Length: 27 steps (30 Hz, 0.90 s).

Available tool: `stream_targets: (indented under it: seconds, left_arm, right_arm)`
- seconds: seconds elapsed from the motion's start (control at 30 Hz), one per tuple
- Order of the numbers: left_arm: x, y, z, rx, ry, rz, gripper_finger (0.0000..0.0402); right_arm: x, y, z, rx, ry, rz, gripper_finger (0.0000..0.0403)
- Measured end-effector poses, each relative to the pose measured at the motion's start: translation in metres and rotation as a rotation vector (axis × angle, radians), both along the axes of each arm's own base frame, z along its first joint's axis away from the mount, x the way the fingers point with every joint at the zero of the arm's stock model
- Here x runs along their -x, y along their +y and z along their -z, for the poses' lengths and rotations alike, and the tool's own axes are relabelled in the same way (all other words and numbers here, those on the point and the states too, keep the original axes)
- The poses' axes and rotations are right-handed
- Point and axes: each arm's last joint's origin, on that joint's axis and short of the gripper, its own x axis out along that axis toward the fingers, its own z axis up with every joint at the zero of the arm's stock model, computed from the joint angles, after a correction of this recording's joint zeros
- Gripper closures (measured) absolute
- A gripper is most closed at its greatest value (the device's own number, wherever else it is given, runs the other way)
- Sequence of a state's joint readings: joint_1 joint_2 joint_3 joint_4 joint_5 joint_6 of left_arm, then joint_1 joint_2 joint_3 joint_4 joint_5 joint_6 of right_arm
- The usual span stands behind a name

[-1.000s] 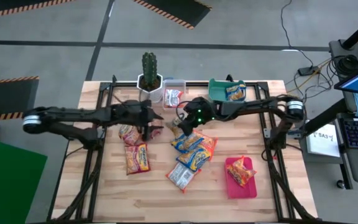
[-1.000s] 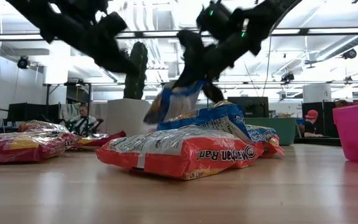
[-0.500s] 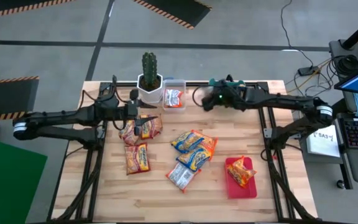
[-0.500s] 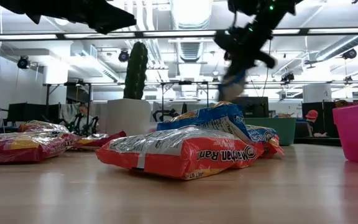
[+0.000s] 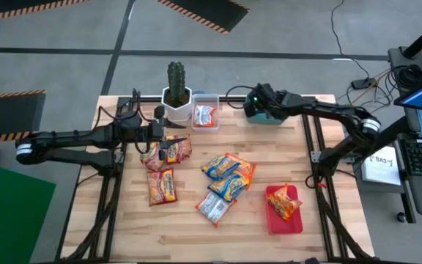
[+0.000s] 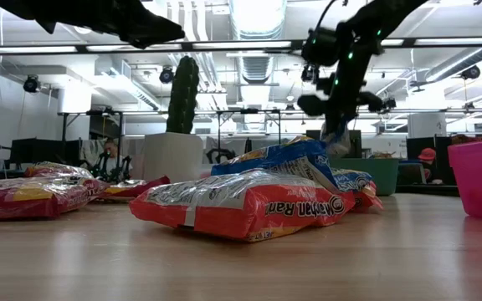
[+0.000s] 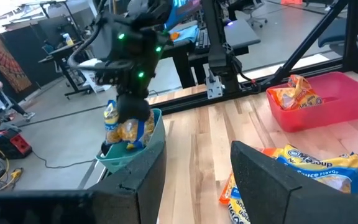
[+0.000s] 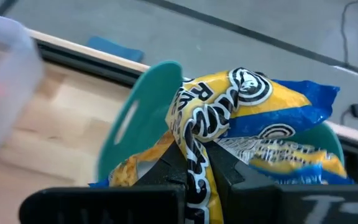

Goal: Sort Maruchan noodles
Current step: Put the blue noodle pack into the green bin

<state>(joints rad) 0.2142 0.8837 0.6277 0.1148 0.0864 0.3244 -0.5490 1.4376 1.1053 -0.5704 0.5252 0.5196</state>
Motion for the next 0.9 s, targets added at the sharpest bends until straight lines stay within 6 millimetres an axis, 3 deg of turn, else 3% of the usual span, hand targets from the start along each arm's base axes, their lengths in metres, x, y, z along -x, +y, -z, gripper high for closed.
stream_targets:
  seconds: [0.4,0.7,0.9]
  left_arm:
    - [0.0,0.0,0.0,-0.004,0.002,0.0,0.0238]
    - [0.0,0.0,0.0,-0.004,0.002,0.0,0.0238]
    - [0.0,0.0,0.0,-0.007,0.003,0.0,0.0238]
  right_arm:
    - [-0.025,-0.028,0.03,-0.012,0.141,-0.075,0.0386]
    - [-0.046,-0.04,0.032,-0.017,0.149,-0.099,0.0298]
    - [-0.056,-0.041,0.024,-0.081,0.063,-0.187,0.0269]
